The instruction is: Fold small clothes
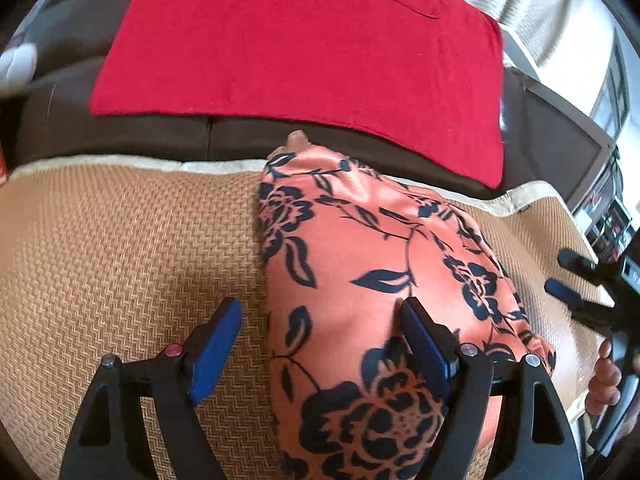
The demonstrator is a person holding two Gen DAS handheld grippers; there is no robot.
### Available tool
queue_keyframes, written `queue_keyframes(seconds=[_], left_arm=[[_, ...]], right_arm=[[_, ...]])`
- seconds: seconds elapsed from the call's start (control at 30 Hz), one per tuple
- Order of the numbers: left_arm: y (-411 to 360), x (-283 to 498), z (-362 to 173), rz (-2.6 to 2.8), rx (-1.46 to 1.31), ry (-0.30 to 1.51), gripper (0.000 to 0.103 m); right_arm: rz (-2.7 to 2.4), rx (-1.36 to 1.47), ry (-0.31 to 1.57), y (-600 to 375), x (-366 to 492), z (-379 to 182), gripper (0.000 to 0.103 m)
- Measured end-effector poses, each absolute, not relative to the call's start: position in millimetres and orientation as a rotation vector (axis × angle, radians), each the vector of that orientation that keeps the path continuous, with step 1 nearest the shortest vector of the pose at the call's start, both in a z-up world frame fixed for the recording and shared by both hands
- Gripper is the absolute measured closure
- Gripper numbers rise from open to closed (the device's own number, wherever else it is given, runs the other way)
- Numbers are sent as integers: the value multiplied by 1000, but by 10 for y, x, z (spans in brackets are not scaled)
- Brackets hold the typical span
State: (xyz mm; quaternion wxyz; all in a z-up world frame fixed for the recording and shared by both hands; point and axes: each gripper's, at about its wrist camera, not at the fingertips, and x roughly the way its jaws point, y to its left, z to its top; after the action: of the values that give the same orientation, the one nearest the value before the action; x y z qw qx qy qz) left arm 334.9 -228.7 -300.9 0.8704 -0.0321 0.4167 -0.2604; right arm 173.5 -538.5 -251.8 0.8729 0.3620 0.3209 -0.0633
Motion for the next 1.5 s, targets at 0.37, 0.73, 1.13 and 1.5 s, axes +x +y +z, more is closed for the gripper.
queue_keyframes(seconds=[0.37,0.73,1.13,1.5], left_arm=[[-2276,3310,-2937,-529,-66,828,21],[-2214,3252,-2846,-476,44,755,21],[-2132,3221,-2819,-457,84,734,21],[-2153,3205,-2815,-461,76,729,21]], right_arm=[[-82,807,695,-5502,1755,-2638,32],[39,674,659,-4922,1971,-2469,36],[25,699,775,-4673,2283,-2645,36],[25,731,748,-4788,2202,-2604,35]])
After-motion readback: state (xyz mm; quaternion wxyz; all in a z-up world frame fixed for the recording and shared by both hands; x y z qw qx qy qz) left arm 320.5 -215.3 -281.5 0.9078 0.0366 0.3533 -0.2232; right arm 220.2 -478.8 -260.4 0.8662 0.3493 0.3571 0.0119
